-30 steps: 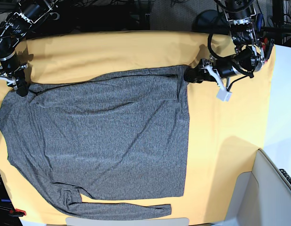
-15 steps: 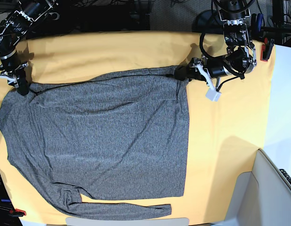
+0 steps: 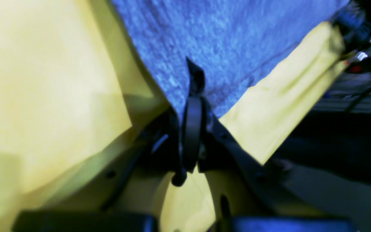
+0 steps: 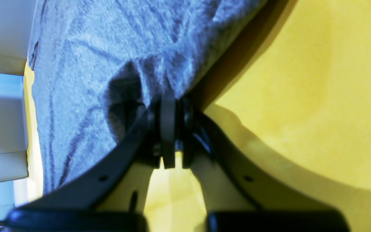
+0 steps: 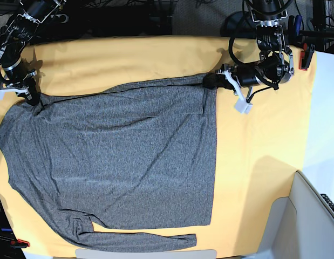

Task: Fold the T-shirt properly
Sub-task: 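Lift the shoulder edge with both grippers and pull it toward the hem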

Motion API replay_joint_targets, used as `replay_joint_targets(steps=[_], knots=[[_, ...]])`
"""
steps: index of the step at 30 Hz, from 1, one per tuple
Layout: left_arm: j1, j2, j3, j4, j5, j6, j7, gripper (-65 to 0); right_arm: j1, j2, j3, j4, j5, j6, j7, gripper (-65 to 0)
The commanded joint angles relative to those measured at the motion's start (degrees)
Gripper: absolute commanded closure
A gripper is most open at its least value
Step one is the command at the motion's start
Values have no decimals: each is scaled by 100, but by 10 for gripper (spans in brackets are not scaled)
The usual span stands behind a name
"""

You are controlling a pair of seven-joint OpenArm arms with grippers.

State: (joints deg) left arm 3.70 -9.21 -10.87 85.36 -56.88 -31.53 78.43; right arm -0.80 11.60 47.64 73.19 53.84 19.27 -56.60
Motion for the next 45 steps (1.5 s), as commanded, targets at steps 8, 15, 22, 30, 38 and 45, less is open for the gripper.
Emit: replay_joint_targets(steps=[8, 15, 22, 30, 38, 45], knots=[[-41, -208, 2, 585, -110, -34, 82, -4, -215, -56, 6, 782, -642, -208, -305, 0], [-85, -314, -7, 655, -110, -34, 82, -4, -136, 58, -12, 1099, -721, -217, -314, 0], [-586, -314, 2, 620, -110, -34, 91, -4, 348, 102, -162, 1055, -730, -234, -314, 0], [-1236, -305, 2, 119, -110, -34, 157, -4, 1025, 58, -592, 1046, -914, -243, -305, 0], [-1852, -296, 204, -629, -101, -34, 56, -4, 1790, -91, -601, 536, -1995, -226, -287, 0], [-2221, -393, 854, -1358, -92, -34, -551, -4, 2212, -109, -689, 97, -2330, -208, -15, 0]])
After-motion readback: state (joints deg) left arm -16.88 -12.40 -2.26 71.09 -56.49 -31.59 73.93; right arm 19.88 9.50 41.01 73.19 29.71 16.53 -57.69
